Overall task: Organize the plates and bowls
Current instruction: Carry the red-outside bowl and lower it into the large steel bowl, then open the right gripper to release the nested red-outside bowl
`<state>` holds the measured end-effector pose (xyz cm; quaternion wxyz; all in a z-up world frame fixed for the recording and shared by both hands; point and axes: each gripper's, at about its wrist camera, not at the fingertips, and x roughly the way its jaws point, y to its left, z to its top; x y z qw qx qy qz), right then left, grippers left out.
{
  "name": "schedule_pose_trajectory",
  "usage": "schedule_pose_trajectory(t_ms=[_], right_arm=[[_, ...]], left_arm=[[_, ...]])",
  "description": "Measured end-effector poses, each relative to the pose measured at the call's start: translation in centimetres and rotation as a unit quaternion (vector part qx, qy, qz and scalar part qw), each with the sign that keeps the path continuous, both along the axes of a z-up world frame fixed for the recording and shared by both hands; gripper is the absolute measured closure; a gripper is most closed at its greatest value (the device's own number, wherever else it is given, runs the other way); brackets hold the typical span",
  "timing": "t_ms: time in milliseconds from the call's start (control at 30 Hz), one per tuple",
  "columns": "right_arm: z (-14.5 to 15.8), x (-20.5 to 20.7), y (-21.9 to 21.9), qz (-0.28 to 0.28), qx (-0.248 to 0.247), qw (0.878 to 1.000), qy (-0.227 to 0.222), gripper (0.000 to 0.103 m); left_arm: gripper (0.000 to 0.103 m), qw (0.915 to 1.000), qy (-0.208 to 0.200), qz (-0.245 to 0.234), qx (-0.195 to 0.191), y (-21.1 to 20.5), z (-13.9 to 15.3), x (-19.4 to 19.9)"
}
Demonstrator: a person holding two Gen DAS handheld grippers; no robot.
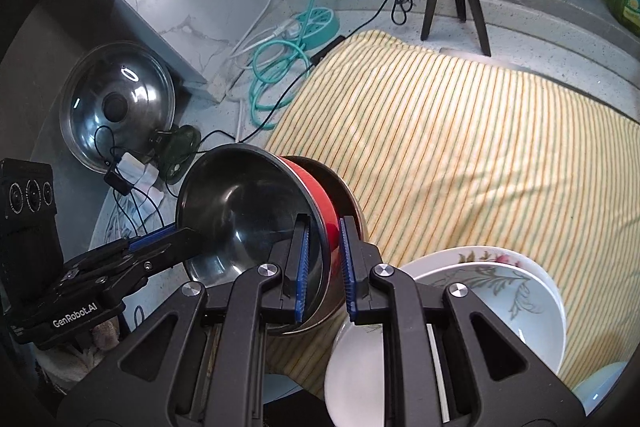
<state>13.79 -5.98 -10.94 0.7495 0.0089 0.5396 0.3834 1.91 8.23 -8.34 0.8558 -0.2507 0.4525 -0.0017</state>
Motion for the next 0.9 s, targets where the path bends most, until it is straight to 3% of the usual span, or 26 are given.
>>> schedule_pose_trajectory(t_ms=[367,900], right_arm=[[-3.0,0.2,1.9,0.016,-0.039,0.999,0.023,0.088],[-3.4,0.0,2.7,0.029,-0.059,0.997,0.028,0.085]], left_arm=[[0.084,0.9992,0.039,0.002,0.003,1.1,-2.2,0.4],[0.082,0.9976,0.065,-0.001,0.024,1.1,-2.9,1.3]])
